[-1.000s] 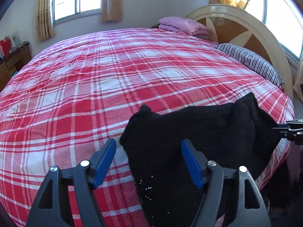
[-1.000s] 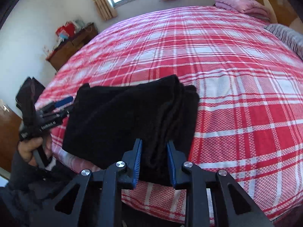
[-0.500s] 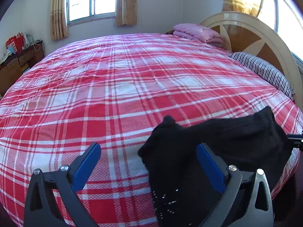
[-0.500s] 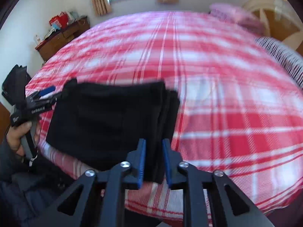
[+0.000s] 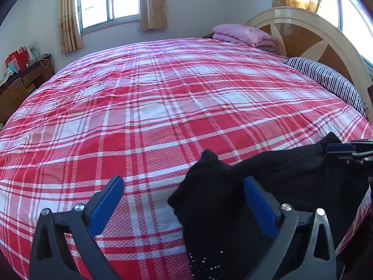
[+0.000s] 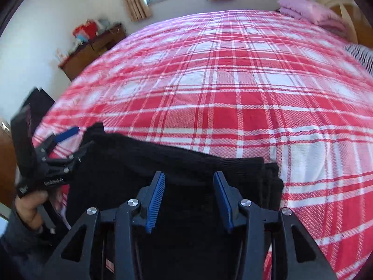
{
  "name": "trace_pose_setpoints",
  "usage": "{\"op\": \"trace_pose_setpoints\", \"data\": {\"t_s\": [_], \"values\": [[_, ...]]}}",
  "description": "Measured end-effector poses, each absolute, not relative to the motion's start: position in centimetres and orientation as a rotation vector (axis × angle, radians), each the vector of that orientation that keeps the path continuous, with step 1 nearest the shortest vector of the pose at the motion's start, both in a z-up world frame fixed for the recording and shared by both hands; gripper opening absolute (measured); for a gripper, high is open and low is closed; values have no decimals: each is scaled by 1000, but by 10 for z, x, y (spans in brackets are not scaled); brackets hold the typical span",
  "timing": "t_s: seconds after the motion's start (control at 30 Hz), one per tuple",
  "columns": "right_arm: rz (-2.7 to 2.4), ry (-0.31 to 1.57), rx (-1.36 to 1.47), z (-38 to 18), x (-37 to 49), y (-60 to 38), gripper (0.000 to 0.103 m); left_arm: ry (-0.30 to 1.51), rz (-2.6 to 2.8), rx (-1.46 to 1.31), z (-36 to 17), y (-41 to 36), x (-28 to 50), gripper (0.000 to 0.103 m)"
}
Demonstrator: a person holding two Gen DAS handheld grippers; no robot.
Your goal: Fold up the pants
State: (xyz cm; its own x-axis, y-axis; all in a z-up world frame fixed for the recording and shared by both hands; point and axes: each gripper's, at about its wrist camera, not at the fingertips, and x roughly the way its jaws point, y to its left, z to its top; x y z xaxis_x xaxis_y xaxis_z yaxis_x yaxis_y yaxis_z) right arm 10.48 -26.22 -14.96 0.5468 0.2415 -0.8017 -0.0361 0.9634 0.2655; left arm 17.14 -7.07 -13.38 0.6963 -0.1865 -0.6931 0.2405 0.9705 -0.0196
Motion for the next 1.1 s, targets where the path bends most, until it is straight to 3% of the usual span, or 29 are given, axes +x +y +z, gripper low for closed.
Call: {"op": "trace_pose_setpoints", "data": {"t_s": [0.3, 0.5, 0.77, 1.1], "values": [[232, 911, 121, -115, 49, -243, 51, 766, -253, 90, -124, -72, 157, 103], [262, 961, 36, -130, 4, -232, 53, 771, -317, 97, -118, -77, 132, 103], [270, 969, 54, -149, 5, -241, 53, 853, -347, 148, -147, -94, 131, 103], [289, 951, 76, -134, 8, -240, 53, 855, -343, 152, -143, -89, 120, 103]]}}
